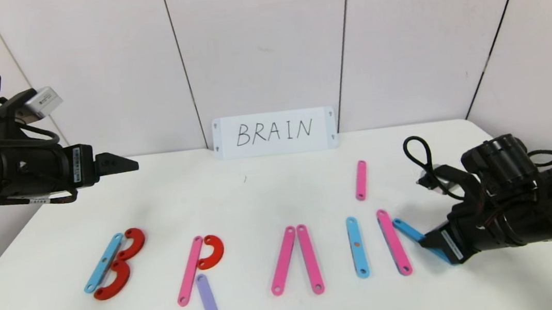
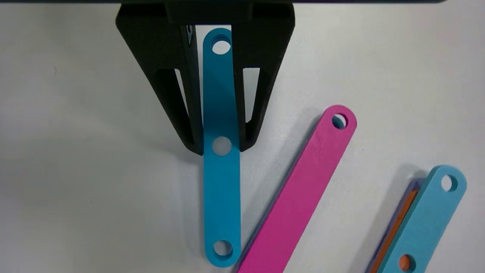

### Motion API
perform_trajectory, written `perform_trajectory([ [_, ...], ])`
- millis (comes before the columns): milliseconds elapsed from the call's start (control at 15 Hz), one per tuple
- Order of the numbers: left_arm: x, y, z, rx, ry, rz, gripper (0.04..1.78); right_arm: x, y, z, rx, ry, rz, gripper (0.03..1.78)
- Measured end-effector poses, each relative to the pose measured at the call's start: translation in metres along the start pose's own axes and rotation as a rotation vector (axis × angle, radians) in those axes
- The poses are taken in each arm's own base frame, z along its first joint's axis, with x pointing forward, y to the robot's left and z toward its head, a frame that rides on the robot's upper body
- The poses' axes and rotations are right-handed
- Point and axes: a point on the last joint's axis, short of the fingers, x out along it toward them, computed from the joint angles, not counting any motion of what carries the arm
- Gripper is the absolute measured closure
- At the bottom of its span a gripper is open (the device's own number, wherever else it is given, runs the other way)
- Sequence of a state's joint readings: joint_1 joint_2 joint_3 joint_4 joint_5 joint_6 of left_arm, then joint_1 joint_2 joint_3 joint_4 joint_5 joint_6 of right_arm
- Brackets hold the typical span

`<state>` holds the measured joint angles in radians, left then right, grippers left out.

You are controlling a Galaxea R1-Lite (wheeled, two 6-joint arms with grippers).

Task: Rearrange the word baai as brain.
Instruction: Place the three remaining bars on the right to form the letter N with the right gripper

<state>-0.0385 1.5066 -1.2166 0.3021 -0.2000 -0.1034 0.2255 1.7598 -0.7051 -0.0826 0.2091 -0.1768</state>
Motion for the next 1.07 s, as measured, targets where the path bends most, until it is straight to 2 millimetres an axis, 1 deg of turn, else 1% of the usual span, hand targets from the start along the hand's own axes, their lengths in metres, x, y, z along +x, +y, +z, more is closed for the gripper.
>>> perform_trajectory([
  [133, 0.0, 0.0, 0.0, 0.0, 0.0, 0.0, 0.09, -0.007, -0.01, -0.006, -0.063, -0.007, -0.001, 1.54],
  [333, 0.0, 0.0, 0.0, 0.0, 0.0, 0.0, 0.09, -0.019, -0.031, -0.018, -0.173, -0.028, 0.023, 1.54],
  [467, 0.0, 0.0, 0.0, 0.0, 0.0, 0.0, 0.09, -0.022, -0.038, -0.023, -0.225, -0.031, 0.028, 1.54],
  [600, 0.0, 0.0, 0.0, 0.001, 0.001, 0.0, 0.09, -0.021, -0.038, -0.023, -0.228, -0.031, 0.031, 1.54],
  [1067, 0.001, 0.0, 0.0, 0.001, 0.003, 0.0, 0.09, -0.011, -0.028, -0.013, -0.246, -0.039, 0.057, 1.54],
])
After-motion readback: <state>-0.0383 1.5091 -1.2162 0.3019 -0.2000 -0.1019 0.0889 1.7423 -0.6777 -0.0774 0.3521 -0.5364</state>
